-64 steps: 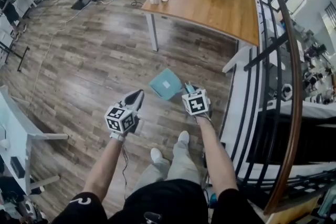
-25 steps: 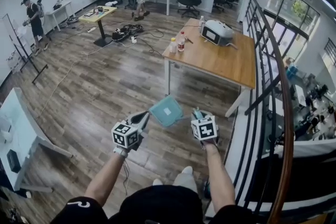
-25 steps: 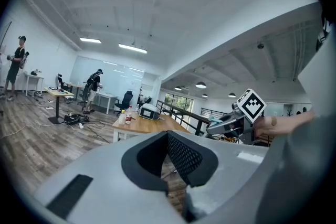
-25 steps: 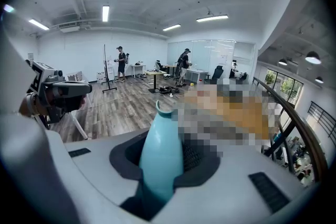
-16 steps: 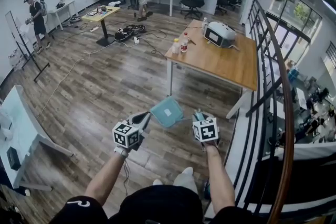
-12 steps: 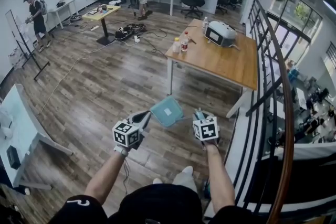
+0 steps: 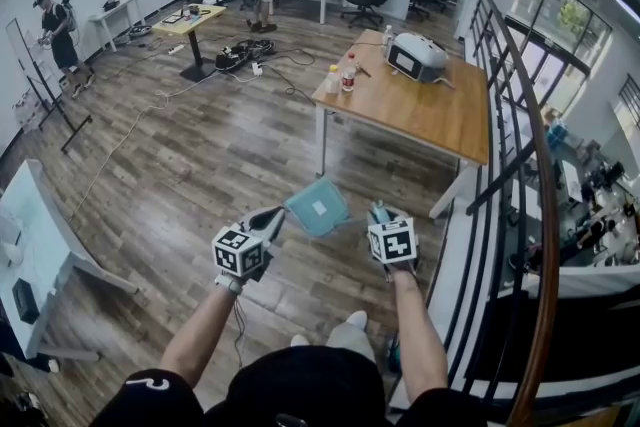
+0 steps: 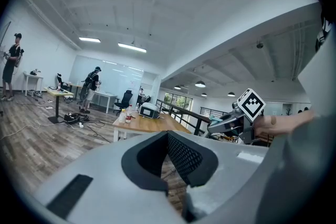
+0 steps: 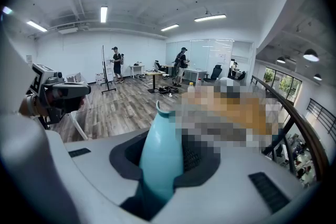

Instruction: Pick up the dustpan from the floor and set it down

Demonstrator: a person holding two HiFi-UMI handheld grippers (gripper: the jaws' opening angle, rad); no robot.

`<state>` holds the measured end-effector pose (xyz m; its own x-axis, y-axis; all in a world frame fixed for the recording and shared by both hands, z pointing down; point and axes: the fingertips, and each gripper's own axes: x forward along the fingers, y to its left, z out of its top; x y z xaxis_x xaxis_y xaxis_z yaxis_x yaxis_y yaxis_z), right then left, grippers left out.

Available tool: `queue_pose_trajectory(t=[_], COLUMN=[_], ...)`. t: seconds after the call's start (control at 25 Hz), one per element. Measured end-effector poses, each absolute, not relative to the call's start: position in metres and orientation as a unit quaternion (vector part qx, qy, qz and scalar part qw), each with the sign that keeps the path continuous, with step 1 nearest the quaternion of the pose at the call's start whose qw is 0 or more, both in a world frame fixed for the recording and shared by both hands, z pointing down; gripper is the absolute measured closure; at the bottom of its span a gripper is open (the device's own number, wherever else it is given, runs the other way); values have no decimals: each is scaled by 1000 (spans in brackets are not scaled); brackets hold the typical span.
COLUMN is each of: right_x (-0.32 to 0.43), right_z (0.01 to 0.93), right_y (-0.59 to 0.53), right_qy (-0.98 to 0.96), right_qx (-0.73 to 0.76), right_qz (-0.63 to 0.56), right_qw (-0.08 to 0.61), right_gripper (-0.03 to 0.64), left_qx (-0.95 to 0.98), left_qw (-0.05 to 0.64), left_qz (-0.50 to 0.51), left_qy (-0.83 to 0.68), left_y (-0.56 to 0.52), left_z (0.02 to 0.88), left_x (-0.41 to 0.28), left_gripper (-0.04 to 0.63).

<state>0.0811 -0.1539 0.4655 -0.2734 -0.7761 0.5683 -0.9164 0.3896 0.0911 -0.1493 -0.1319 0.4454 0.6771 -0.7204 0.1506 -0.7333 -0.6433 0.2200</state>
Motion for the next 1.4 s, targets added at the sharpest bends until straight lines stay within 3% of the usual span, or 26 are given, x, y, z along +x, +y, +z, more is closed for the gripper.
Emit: queue_pose_trajectory(t=[1.4], right_x=[152], right_z=[665], right_y=[-249], right_qy=[-760], right_qx=[516], right_qz=[203], right_qw=[340], right_gripper=[529], left_qx=[891], left_qw=[215], left_qz=[85], left_qy=[-390], left_y=[-215], left_z=[581], left_x=[-67], left_gripper=[597])
